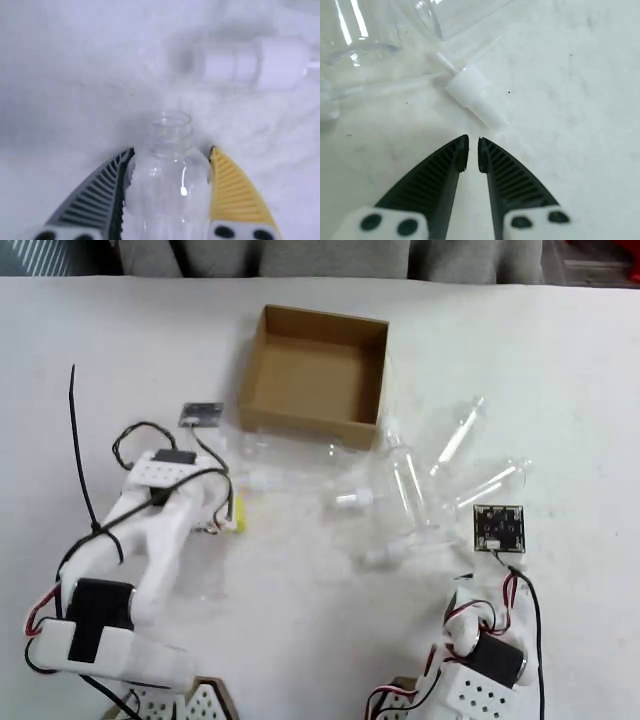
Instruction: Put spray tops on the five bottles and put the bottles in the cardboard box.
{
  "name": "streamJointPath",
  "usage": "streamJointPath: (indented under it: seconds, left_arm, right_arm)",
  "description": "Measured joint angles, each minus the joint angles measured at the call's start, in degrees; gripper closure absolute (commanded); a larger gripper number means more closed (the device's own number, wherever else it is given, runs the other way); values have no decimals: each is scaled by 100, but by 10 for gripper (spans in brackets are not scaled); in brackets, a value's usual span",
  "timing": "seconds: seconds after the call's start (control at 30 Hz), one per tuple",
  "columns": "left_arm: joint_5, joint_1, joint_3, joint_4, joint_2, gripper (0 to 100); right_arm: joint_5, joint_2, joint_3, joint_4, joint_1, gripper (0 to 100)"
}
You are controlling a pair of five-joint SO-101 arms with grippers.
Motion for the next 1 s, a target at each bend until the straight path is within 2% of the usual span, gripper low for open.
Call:
streamJointPath:
  seconds: [0.13,0.2,0.3,0.47,0.53,1.0]
  left_arm:
    - [-1521,9,-35,237,-26,938]
    - [-1908,18,-35,273,-53,937]
    - [-1785,9,-35,273,-62,879]
    - [-1574,9,-35,290,-62,653]
    - [-1547,9,-35,290,-62,603]
    - [-1530,9,-958,1697,-62,601]
  right_arm:
    - [0,0,0,0,132,981]
    - [0,0,0,0,176,981]
    - [0,0,0,0,202,981]
    - [0,0,0,0,202,981]
    - [0,0,0,0,202,981]
    - [0,0,0,0,202,981]
